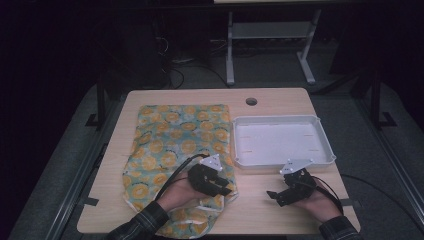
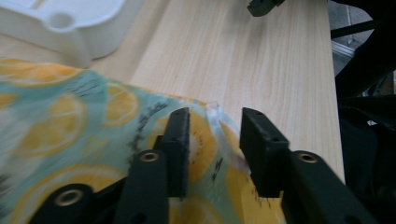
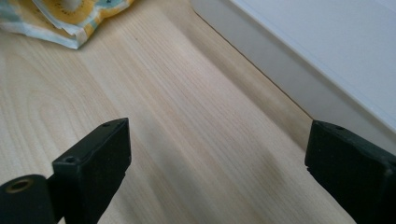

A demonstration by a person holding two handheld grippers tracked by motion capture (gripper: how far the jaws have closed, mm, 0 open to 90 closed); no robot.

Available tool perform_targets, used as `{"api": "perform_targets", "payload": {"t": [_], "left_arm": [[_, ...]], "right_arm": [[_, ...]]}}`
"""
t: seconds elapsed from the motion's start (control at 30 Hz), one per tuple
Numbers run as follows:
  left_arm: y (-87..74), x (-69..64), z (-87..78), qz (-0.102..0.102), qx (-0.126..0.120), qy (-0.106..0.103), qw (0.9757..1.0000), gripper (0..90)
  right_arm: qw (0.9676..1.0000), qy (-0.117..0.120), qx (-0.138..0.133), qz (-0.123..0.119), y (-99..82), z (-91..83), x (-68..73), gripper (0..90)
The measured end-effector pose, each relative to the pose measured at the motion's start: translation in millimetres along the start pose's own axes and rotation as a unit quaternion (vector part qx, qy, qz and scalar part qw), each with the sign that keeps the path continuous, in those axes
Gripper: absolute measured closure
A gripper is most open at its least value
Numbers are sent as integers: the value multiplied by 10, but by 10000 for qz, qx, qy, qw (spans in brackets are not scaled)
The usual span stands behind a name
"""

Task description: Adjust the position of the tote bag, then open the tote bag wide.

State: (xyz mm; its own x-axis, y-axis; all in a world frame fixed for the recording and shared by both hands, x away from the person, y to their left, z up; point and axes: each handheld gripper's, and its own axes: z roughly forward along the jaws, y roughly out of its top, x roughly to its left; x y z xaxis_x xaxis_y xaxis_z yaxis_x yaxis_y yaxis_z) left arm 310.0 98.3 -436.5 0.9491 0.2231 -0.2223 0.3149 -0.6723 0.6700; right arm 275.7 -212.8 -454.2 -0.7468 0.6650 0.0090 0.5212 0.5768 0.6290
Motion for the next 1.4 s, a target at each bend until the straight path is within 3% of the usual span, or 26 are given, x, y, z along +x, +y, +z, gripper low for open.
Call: {"api": "perform_targets", "payload": {"t": [0.33, 0.4, 0.8, 0.97, 1.0, 1.4], "left_arm": [[-221, 40, -466, -144, -129, 314, 9993, 474], [-342, 46, -620, -263, -156, 395, 9988, 459], [-734, 41, -1021, -466, -101, 741, 9961, 393], [-903, 46, -1196, -557, -118, 957, 9938, 391], [-938, 40, -1222, -669, -184, 988, 9927, 391], [-1374, 61, -1594, -1016, -115, 1417, 9846, 382]], "right_arm": [[9998, 183, -85, 39, 52, 10, 34, 65], [9997, 225, -103, 76, 66, 15, 45, 65], [9993, 326, -184, -39, 211, 64, 123, 64], [9989, 405, -129, -185, 281, 124, 190, 65], [9988, 421, -122, -229, 293, 134, 198, 64], [9965, 708, -171, -409, 491, 214, 288, 68]]}}
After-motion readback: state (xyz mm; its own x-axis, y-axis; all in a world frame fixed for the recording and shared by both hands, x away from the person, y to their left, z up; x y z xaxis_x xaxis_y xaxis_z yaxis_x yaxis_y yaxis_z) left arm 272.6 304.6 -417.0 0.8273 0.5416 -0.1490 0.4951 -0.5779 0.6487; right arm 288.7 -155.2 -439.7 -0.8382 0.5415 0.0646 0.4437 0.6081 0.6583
